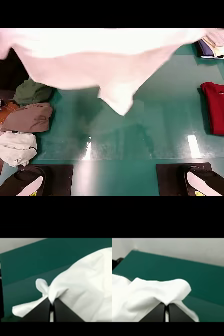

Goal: Fold the shirts.

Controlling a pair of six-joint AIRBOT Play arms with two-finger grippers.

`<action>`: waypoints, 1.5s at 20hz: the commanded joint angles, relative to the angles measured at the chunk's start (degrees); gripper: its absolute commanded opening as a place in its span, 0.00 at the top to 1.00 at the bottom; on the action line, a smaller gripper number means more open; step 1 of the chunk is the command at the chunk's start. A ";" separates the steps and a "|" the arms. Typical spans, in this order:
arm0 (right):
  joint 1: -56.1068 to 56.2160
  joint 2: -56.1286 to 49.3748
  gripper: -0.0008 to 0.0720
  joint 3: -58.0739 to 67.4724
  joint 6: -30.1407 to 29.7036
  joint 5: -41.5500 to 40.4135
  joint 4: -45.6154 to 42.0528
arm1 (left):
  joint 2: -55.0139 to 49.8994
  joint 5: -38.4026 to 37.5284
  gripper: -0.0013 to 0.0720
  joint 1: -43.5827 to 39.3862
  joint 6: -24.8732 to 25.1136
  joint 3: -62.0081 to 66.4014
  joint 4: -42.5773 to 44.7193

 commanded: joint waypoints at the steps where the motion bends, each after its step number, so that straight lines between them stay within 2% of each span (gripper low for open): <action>1: -3.96 5.29 0.97 8.09 0.09 0.81 -1.01 | 0.02 -1.27 0.95 -0.02 0.02 7.82 -7.02; 5: -10.38 6.93 0.97 17.51 0.11 2.27 -1.03 | 1.46 -2.78 0.95 -0.02 0.17 10.10 -21.03; 8: -16.13 6.78 0.97 19.96 0.70 3.43 -0.90 | 1.20 -9.51 0.95 -0.02 0.13 9.38 -25.51; 11: -17.59 6.19 0.97 13.57 2.23 5.31 -0.39 | 1.18 -13.03 0.95 -0.02 0.13 -0.11 -24.30; 14: -15.50 -0.22 0.97 8.09 5.01 14.99 -0.57 | 0.87 -12.50 0.95 -0.02 0.17 -17.99 -24.04; 16: -11.80 -6.38 0.97 4.15 5.33 20.85 -1.14 | 0.24 -8.00 0.95 -0.02 0.39 -31.74 -23.89; 18: -7.93 -12.59 0.97 -0.57 5.57 21.92 -1.16 | -1.92 -0.96 0.95 -0.02 1.05 -42.69 -23.96; 21: -3.89 -21.05 0.97 -6.08 5.68 15.23 -1.09 | -8.94 9.46 0.95 -0.02 1.97 -49.13 -23.69; 25: -1.60 -29.27 0.97 -7.43 5.70 3.91 -0.87 | -20.79 20.26 0.95 0.00 1.62 -45.20 -23.76; 26: -1.25 -30.67 0.96 -6.91 5.70 1.73 -0.59 | -23.37 21.77 0.86 0.00 1.62 -42.69 -23.76; 27: -1.33 -31.74 0.83 -6.05 5.70 0.33 -0.50 | -25.53 22.23 0.49 0.00 1.40 -39.87 -23.76; 28: -1.64 -32.79 0.48 -4.46 5.70 0.46 -0.50 | -27.54 21.55 0.26 0.00 1.01 -36.48 -23.69; 29: -2.38 -33.53 0.39 -2.54 6.25 2.03 -0.50 | -28.92 19.41 0.25 0.61 1.11 -33.09 -23.69; 30: -3.23 -33.79 0.39 -0.37 6.69 4.85 -0.46 | -29.57 16.55 0.25 1.81 1.75 -30.14 -23.47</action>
